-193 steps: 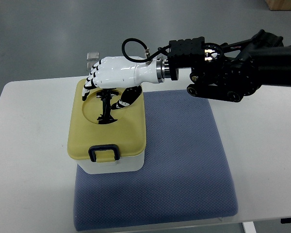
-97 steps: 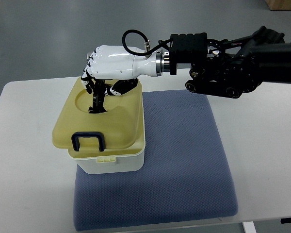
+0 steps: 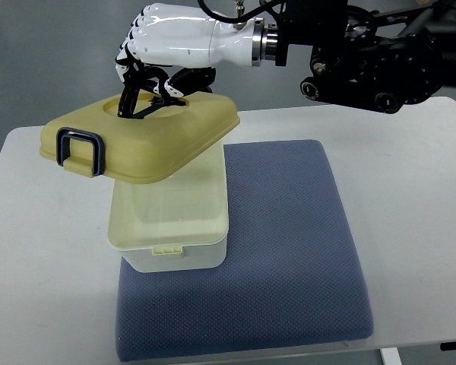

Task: Open white storage box with right hand
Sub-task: 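Lift the yellow lid up off the white box with the right hand, then carry the lid aside and lower it onto the cushion beside the box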

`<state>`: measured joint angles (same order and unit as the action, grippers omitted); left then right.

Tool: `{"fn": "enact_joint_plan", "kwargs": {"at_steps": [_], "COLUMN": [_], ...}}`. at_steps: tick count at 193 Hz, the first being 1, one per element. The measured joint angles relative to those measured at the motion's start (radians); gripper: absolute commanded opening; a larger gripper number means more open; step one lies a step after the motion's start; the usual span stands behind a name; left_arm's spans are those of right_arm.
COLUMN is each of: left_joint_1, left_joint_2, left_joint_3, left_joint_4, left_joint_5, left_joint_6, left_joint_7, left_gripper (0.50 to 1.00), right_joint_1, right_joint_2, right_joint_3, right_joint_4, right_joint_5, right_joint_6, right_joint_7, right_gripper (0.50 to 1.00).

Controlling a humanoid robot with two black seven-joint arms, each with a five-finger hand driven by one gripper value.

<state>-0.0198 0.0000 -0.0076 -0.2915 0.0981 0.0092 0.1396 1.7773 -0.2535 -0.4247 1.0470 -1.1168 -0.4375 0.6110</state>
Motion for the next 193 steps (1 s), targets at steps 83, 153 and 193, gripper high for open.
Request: {"fn": "enact_joint_plan", "kwargs": {"at_steps": [83, 153, 193], "left_joint_1": [0.0, 0.0, 0.0], "left_joint_2": [0.0, 0.0, 0.0], "left_joint_3": [0.0, 0.001, 0.003], "left_joint_4": [-0.002, -0.008, -0.006], "left_joint_5": [0.0, 0.0, 0.0], "left_joint_6": [-0.001, -0.002, -0.002], "left_joint_7": [0.0, 0.0, 0.0], "left_gripper": [1.0, 1.0, 1.0], "right_joint_1": [-0.024, -0.327, -0.517], "right_joint_2": [-0.357, -0.485, -0.427], "right_joint_3": [-0.018, -0.028, -0.028], "right_joint_4": [0.067, 0.017, -0.099], "right_joint_5": [-0.018, -0.097, -0.107], "right_joint_6": [0.053, 0.003, -0.072], "right_joint_7": [0.0, 0.0, 0.0], "right_gripper": [0.5, 0.5, 0.5]}}
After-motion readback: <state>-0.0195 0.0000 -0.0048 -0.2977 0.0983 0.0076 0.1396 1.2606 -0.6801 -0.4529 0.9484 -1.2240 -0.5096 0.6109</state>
